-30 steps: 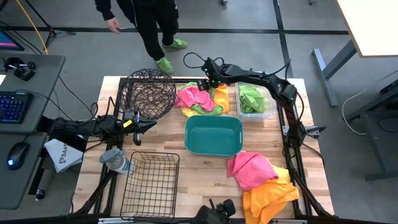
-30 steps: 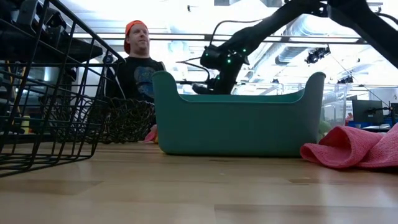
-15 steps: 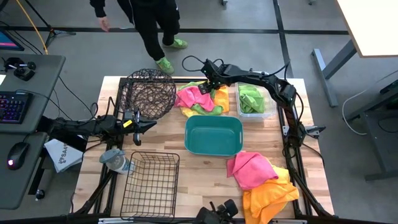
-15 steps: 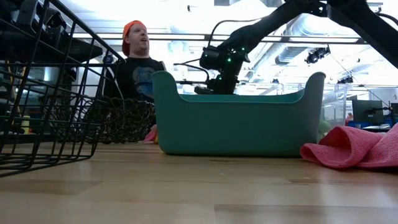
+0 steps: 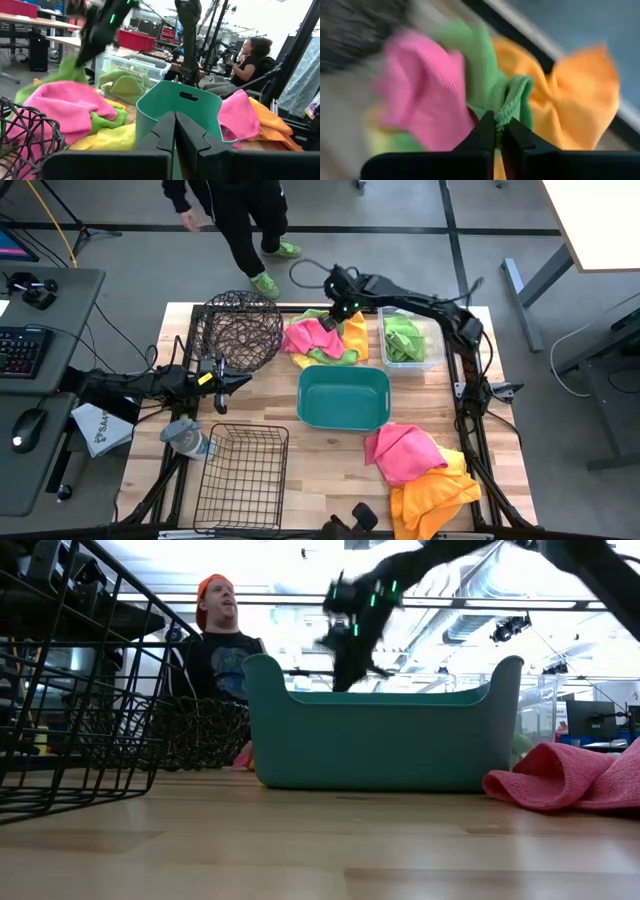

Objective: Sort microfiber towel by color & place in baskets
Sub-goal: Put the green microfiber cloth into the transparent bin

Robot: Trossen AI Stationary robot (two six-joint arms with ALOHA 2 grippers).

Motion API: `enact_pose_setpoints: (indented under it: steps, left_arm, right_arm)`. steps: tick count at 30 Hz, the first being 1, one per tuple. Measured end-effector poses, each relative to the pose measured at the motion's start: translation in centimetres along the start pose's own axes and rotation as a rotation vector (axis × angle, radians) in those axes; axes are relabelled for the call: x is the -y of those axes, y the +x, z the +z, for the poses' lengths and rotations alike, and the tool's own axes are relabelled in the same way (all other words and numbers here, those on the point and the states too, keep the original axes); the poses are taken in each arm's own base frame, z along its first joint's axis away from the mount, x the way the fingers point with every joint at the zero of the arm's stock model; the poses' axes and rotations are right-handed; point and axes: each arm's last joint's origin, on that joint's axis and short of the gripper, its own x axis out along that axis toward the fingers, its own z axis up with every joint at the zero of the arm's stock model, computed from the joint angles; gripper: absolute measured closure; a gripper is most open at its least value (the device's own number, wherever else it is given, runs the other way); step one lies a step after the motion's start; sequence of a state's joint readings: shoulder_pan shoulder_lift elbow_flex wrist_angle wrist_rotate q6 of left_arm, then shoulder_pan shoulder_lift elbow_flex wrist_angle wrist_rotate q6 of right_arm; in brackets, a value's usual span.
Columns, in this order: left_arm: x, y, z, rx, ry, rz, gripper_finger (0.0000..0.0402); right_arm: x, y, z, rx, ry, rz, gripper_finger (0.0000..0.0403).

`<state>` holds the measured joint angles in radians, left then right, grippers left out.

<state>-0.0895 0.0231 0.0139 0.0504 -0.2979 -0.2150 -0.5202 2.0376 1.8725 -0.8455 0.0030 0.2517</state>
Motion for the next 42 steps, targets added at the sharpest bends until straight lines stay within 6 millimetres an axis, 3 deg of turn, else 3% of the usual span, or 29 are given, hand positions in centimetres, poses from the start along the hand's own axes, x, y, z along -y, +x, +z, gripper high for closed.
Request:
enact_pose_setpoints:
  steps: [5, 10, 17, 28, 35, 42]
  left_arm:
    - [0.0, 0.0, 0.0, -0.001, 0.000, 0.000, 0.0401]
    - [0.0, 0.0, 0.0, 0.000, 0.000, 0.000, 0.0402]
    - [0.0, 0.0, 0.0, 0.000, 0.000, 0.000, 0.0401]
    - [0.0, 0.0, 0.0, 0.000, 0.000, 0.000, 0.0402]
    - [0.0, 0.0, 0.0, 0.000, 0.000, 0.000, 0.0402]
    - [0.0, 0.0, 0.0, 0.000, 0.000, 0.000, 0.0401]
  right_arm:
    - [-2.4, -8.8, 1.5, 0.166, -0.141, 0.121, 0.0401]
    - [-4.2, -16.8, 1.0, 0.294, -0.257, 0.156, 0.0401]
    - [-3.3, -24.0, -0.4, 0.389, -0.267, 0.037, 0.0402]
    - [0.9, -29.3, -5.3, 0.246, -0.178, -0.321, 0.0403]
    - [3.2, -31.7, -7.0, 0.239, -0.048, -0.341, 0.0403]
    - [3.9, -33.3, -8.0, 0.275, -0.033, -0.329, 0.0403]
